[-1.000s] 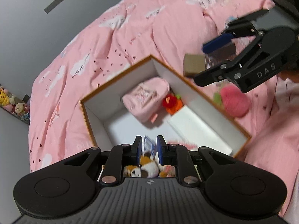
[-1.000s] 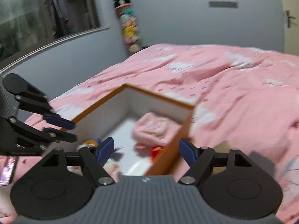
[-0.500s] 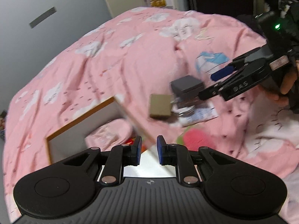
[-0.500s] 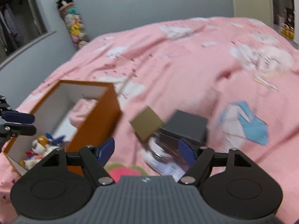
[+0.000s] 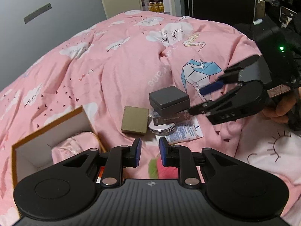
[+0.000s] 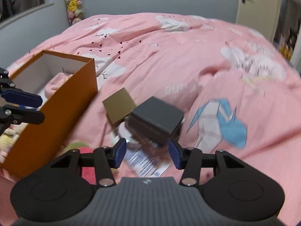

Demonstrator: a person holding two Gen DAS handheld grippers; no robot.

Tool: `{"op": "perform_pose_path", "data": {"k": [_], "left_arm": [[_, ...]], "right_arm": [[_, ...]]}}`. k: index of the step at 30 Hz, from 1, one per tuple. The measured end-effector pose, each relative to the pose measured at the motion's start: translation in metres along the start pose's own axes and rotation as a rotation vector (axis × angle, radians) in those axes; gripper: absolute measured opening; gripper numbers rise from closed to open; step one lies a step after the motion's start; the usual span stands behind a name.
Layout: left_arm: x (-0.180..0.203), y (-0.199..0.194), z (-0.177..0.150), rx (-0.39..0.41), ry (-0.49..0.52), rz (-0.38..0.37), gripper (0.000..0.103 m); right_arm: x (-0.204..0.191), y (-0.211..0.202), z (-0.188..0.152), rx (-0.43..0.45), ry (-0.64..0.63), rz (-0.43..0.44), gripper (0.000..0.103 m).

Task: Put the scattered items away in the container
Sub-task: 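Move both grippers out of the box to the loose items on the bedspread, then grasp the dark gray square box with the right gripper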

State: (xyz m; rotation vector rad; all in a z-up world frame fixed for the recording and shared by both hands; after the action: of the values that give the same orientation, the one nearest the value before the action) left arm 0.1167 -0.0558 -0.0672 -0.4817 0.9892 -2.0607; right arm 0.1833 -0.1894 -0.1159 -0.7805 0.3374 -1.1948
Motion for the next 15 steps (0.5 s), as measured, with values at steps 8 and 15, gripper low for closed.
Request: {"op": "perform_pose_path", "data": {"k": [8,15], "left_arm": [[-0.004,0.026,0.011,0.011,-0.128,-0.025,0.032],[-0.012,0.046,0.011,-0.019,-0.232,-0.024,0.032]], "right_arm": [[-0.005,0.026,0.007,-0.013,-0.210,-0.010,0.054],[-0.029,0.037,0.007,0.031,-0.405,-0.005,0.063]]}}
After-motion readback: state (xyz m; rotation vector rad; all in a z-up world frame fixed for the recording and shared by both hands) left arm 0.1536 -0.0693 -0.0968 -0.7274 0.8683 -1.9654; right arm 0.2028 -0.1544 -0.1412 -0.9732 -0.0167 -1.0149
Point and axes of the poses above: each gripper's, at about its wrist camera, not at the fingertips, and y roughly the way its jaws point, x to its right, z to its top, the point moved 7 cm from there along y, roughly the way its jaws point, and after that the axes turned 11 degrees about -z, right-handed, at the moved point
